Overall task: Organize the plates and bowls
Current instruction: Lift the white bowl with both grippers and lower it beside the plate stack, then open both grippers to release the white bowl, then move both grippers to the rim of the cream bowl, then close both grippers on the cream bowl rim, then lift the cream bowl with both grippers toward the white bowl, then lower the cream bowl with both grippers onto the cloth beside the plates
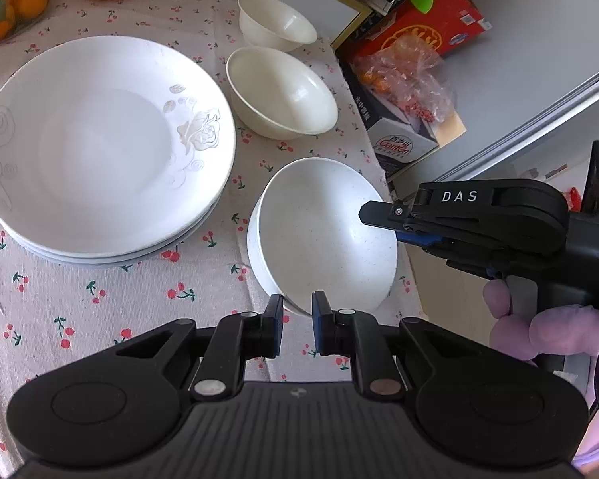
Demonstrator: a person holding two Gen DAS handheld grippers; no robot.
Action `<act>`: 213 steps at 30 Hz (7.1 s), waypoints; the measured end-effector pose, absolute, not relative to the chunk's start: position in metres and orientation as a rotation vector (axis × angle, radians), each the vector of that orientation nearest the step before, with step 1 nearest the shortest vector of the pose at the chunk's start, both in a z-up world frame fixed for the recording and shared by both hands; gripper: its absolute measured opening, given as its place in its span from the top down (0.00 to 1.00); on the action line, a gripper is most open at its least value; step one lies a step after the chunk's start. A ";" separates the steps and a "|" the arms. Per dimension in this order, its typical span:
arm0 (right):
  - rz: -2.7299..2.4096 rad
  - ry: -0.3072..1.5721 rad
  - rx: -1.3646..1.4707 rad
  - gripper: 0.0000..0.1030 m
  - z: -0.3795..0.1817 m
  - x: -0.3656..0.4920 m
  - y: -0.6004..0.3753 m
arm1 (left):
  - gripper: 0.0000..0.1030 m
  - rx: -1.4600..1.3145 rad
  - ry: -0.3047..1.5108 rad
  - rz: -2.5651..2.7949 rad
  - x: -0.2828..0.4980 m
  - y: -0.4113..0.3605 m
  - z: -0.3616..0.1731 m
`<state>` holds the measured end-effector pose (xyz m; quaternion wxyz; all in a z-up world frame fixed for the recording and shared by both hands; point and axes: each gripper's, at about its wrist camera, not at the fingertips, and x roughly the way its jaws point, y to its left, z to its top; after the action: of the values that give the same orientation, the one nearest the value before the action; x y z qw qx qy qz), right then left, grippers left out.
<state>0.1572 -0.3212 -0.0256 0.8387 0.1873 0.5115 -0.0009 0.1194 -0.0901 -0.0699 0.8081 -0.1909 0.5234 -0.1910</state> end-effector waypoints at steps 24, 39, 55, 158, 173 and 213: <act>0.002 1.106 0.435 0.75 -0.033 0.164 -0.323 | 0.67 -0.367 1.122 -0.438 0.121 -0.090 -0.066; 0.003 1.083 0.502 0.38 -0.030 0.164 -0.331 | 0.24 -0.268 1.155 -0.460 0.119 -0.082 -0.054; 0.006 1.021 0.597 0.21 -0.025 0.166 -0.339 | 0.03 -0.257 1.057 -0.436 0.126 -0.058 -0.025; 0.066 0.901 0.686 0.86 0.011 0.151 -0.323 | 0.90 -0.046 0.827 -0.414 0.171 -0.090 -0.008; 0.105 1.015 0.565 0.86 0.019 0.125 -0.311 | 0.89 0.014 0.905 -0.449 0.147 -0.087 -0.016; 0.036 1.152 0.389 0.82 -0.006 0.118 -0.314 | 0.83 0.139 0.970 -0.496 0.127 -0.119 -0.047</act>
<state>0.1184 -0.3141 -0.0064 0.8207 0.1828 0.5410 0.0168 0.1271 -0.1188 -0.0468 0.8529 0.0661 0.4611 -0.2358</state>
